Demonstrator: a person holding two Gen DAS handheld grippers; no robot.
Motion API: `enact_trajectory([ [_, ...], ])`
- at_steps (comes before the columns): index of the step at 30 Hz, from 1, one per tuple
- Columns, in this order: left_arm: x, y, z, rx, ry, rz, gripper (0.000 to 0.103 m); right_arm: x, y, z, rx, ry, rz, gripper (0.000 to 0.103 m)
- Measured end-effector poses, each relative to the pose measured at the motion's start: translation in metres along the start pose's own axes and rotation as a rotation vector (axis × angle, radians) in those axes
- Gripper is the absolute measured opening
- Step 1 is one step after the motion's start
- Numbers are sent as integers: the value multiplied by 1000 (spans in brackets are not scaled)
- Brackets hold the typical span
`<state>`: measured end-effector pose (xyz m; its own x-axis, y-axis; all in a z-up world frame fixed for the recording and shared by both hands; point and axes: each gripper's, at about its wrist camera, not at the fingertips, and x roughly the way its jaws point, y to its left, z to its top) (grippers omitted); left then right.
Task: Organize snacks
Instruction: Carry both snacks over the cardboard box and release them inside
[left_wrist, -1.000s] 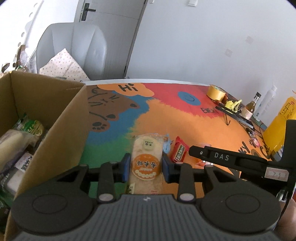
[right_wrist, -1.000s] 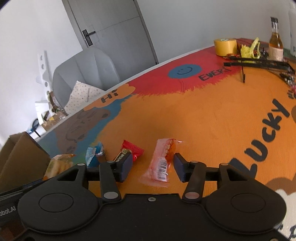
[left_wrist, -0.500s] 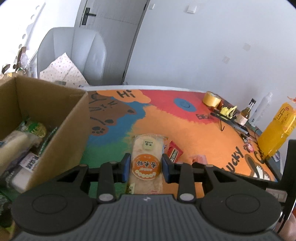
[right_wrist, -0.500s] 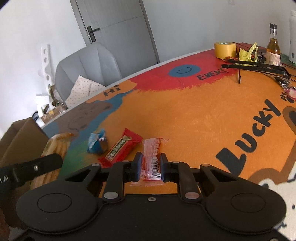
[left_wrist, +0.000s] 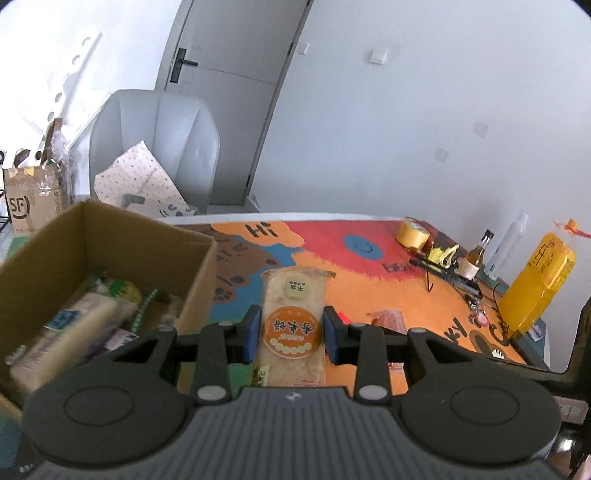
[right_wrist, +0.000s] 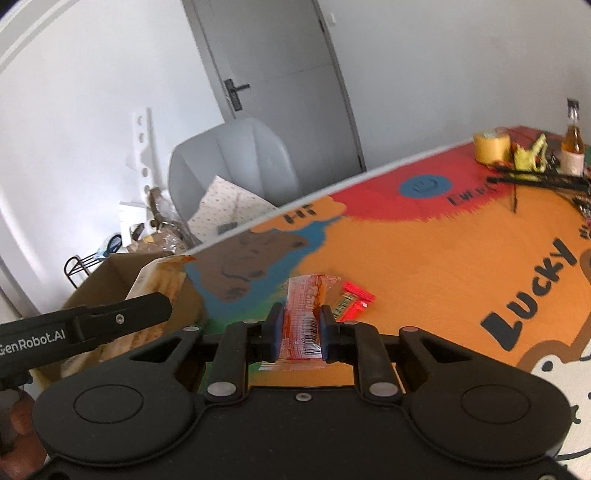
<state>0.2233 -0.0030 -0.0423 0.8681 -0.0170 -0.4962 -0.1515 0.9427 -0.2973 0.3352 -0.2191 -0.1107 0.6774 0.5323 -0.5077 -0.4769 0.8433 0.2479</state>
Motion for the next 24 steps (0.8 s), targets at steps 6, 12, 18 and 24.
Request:
enact_trajectory([
  [6,-23,16,5,-10,-31,11,34,-7,24,2,-21,-17,31,18],
  [12,-43,34,8,-28,-55,23,34,-13,45,3,-43,-35,55,18],
  [18,-60,58,11,-59,-71,56,34,-16,64,1,-60,-41,86,18],
  [24,-66,79,10,-83,-63,87,34,-15,83,0,-68,-42,121,18],
])
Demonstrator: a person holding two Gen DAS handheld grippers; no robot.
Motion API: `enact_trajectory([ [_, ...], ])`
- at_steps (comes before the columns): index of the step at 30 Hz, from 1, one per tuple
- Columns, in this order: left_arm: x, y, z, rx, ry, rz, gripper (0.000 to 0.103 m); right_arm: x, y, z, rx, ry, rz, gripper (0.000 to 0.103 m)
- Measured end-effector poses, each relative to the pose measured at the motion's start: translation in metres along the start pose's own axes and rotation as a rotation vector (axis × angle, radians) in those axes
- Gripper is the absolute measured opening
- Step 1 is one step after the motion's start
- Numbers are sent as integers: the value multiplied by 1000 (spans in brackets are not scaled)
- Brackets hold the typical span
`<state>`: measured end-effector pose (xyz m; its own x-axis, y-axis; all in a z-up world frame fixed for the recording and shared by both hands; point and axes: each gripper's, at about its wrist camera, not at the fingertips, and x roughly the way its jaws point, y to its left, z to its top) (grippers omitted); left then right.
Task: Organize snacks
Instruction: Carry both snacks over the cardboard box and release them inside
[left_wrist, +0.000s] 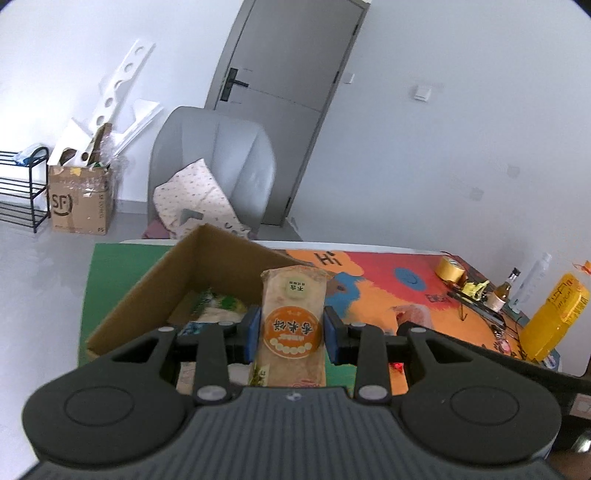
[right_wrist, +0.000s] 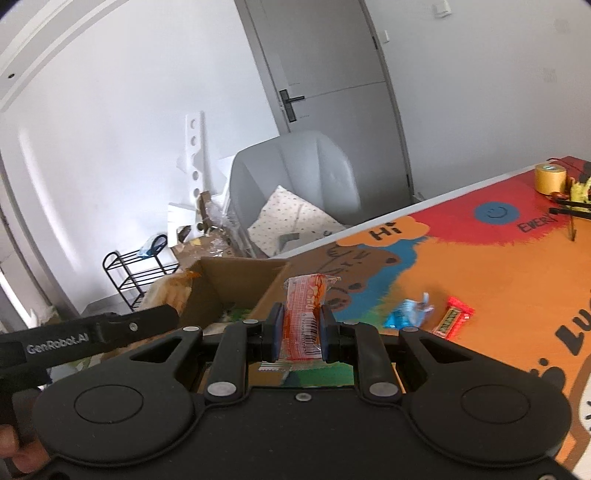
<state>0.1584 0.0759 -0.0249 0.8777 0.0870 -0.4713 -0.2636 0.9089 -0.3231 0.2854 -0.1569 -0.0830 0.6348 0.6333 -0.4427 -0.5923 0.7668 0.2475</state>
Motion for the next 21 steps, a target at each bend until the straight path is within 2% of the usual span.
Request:
enact_trajectory([
  [4,6,12,1,-14,32,3,35,4,12,-1,-11,6,22,18],
  [8,3,22,3,-43,13,14,56,6,21,0,-19,8,45,18],
  [14,-7,32,5,-55,-6,42,60,10,35,2,-37,17,72,18],
  [21,-18,54,9,-83,-31,88,77,22,50,5,-51,34,101,18],
])
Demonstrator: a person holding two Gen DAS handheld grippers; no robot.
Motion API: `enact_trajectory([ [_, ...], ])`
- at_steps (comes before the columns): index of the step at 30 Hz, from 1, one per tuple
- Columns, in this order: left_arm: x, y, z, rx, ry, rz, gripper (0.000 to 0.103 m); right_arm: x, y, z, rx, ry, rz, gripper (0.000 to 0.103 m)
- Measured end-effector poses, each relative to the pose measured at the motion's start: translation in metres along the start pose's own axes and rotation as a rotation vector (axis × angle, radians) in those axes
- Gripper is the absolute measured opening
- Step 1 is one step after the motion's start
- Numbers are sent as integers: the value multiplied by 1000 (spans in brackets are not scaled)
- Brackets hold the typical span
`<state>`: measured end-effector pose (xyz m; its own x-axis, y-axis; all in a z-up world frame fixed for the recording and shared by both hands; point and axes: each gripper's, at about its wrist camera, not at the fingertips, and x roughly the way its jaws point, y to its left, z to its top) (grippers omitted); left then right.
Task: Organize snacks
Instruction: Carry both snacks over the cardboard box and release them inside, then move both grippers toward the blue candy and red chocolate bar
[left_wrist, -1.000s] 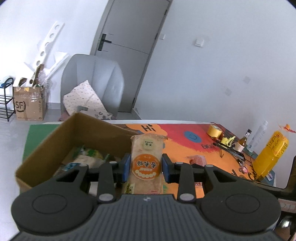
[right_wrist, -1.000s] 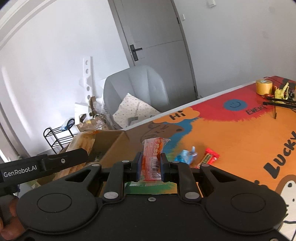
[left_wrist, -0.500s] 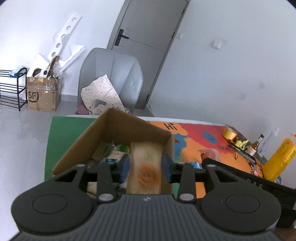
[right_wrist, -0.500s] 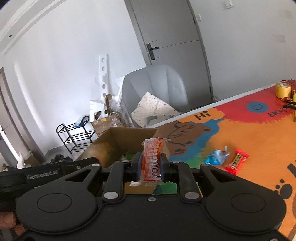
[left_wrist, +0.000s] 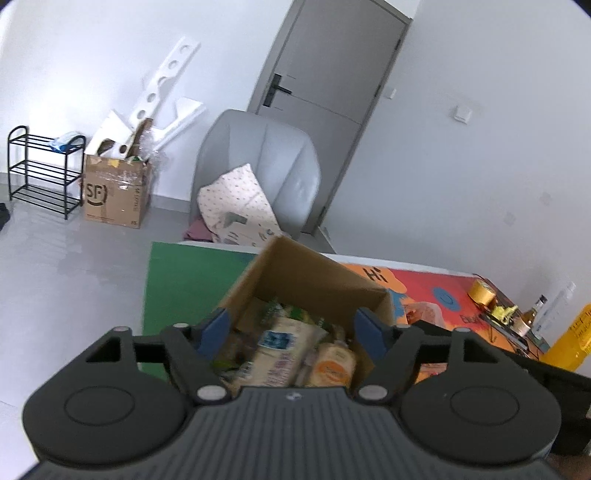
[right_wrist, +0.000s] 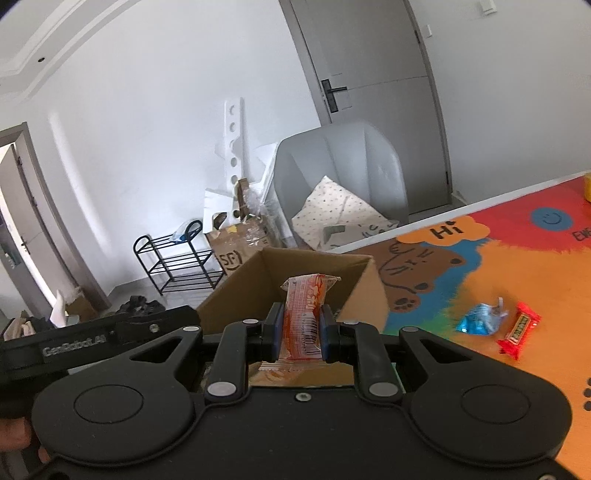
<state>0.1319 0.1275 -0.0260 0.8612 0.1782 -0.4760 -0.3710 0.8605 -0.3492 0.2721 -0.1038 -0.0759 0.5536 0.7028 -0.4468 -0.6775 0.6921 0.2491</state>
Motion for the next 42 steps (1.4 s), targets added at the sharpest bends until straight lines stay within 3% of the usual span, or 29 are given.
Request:
enact_trajectory([
  [8,-4,18,7,-10,-14,48,85,20,7,10,17,-4,8,20],
  [10,-2,22,8,-15,-12,55,86,22,7,11,27,-19,12,30],
  [12,-1,25,9,-19,-12,65,88,22,8,10,29,-28,-5,46],
  [16,1,24,9,-13,-12,74,91,20,4,8,36,-14,-8,49],
  [26,0,-1,1,34,-12,49,96,-9,-21,5,71,-36,-63,61],
  [42,8,-68,-15,123,3,-25,97,-54,-84,-2,146,-61,-144,70],
])
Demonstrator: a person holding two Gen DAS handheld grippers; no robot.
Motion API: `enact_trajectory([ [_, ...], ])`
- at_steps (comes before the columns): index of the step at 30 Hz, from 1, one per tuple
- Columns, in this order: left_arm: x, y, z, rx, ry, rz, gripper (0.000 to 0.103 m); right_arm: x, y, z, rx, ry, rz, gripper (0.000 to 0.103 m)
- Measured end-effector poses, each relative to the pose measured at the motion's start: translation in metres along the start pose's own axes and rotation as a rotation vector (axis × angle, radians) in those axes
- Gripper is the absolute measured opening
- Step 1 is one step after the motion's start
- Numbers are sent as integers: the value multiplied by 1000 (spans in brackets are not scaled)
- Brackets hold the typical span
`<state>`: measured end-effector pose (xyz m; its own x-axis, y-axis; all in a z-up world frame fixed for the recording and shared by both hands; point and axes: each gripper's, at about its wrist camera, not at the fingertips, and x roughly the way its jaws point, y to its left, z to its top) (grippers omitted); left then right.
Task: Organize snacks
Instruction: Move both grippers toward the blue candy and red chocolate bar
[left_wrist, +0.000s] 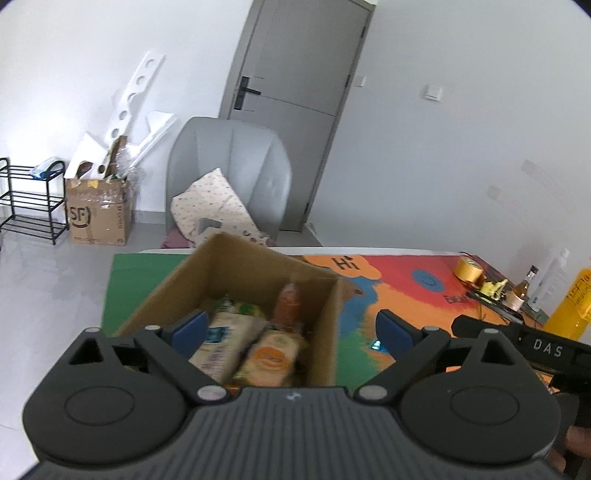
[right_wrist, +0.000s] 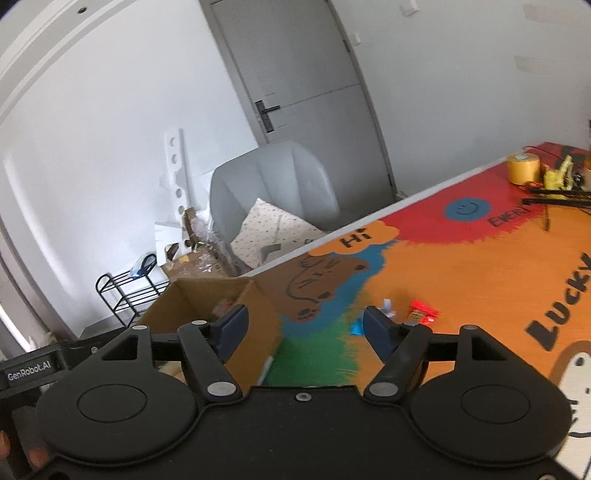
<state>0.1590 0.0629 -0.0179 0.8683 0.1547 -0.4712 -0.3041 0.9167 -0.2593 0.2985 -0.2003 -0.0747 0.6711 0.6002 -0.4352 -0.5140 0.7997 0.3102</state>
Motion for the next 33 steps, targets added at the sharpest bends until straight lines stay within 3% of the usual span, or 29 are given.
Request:
enact_trajectory([
  [13,27,-58,-6,109,31,-87,96,1,-49,-6,70,17,-68,69],
  [19,46,-77,-7,138,51,-102,92,7,-68,-7,103,28,-86,60],
  [23,62,-87,-10,156,77,-119,85,15,-78,-8,119,44,-77,53],
  [33,102,-100,-14,167,141,-128,62,48,-95,-9,148,99,-60,50],
])
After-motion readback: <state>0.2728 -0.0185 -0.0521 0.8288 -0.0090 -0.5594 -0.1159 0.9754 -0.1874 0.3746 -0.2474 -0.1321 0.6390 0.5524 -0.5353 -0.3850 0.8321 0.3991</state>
